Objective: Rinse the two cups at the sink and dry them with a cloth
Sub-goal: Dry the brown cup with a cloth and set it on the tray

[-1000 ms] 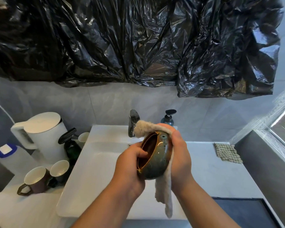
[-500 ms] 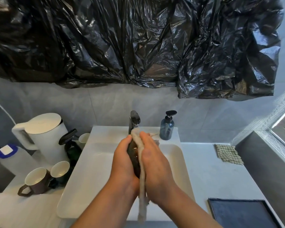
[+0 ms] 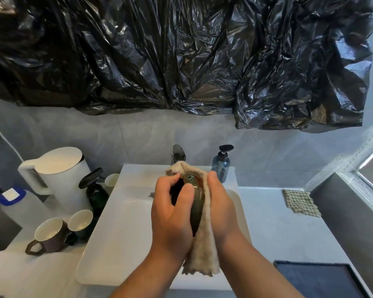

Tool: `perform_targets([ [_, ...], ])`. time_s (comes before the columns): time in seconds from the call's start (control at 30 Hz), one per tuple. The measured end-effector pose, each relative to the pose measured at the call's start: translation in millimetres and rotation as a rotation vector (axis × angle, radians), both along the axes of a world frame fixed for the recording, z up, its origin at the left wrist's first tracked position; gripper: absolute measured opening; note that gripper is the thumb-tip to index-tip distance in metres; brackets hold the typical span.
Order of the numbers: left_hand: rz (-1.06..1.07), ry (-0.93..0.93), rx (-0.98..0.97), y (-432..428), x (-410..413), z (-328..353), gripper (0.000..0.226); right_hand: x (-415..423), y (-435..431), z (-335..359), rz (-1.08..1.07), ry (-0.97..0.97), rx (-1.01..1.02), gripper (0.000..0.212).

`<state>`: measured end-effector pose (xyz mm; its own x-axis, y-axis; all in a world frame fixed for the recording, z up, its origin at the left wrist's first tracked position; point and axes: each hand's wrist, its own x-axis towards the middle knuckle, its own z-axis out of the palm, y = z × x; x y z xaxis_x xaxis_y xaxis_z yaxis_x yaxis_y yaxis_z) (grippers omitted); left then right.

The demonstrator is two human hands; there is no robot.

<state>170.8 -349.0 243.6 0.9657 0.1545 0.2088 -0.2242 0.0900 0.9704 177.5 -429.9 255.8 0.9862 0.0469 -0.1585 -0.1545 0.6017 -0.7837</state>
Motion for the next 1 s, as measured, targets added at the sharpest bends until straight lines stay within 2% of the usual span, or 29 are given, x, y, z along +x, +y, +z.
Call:
perform_targets([
  [0.03,0.005,0.016,-0.034,-0.2,1.2,-1.6,0.039,-1.5,0.6,-1.1,0.004,-0.001,0.032,0.046],
  [0.07,0.015,0.053,-0.074,-0.6,2.9,-3.3,0.037,-3.6,3.2,-5.0,-0.007,-0.022,-0.018,0.044],
  [0.13,0.055,0.16,-0.156,-0.9,5.1,-1.6,0.033,-7.0,10.6,-12.3,-0.087,-0.09,-0.304,0.04],
  [0.2,0.01,0.289,-0.288,1.6,7.9,0.8,0.037,-13.7,14.6,-21.0,-0.109,-0.216,-0.646,0.049],
  [0.27,-0.037,0.403,-0.41,5.6,11.9,6.8,0.039,-18.6,14.6,-28.3,-0.114,-0.355,-0.881,0.057],
  [0.37,-0.19,0.488,-0.526,9.3,17.1,13.0,0.058,-20.2,6.9,-35.8,-0.13,-0.583,-1.202,0.056],
  [0.43,-0.266,0.499,-0.557,3.9,15.8,18.0,0.054,-16.3,3.2,-32.1,-0.242,-0.666,-1.218,0.043],
  [0.57,-0.36,0.414,-0.668,-2.7,6.0,25.4,0.045,-5.1,1.3,-6.4,-0.333,-0.718,-1.045,0.029],
  [0.67,-0.427,0.355,-0.676,-2.7,0.6,32.2,0.037,1.2,-2.5,6.6,-0.287,-0.602,-0.967,0.026],
  [0.73,-0.45,0.387,-0.676,-1.2,0.1,34.7,0.031,4.1,-2.5,11.0,-0.231,-0.497,-0.949,0.024],
  [0.87,-0.397,0.478,-0.748,2.1,1.0,36.7,0.045,5.2,1.4,10.9,-0.199,-0.391,-0.979,0.027],
  [0.93,-0.331,0.523,-0.728,4.4,-0.2,33.8,0.061,3.5,2.4,5.2,-0.192,-0.385,-1.027,0.038],
  [1.0,-0.286,0.571,-0.734,7.9,1.2,31.1,0.065,0.3,1.4,-3.0,-0.185,-0.386,-1.107,0.053],
])
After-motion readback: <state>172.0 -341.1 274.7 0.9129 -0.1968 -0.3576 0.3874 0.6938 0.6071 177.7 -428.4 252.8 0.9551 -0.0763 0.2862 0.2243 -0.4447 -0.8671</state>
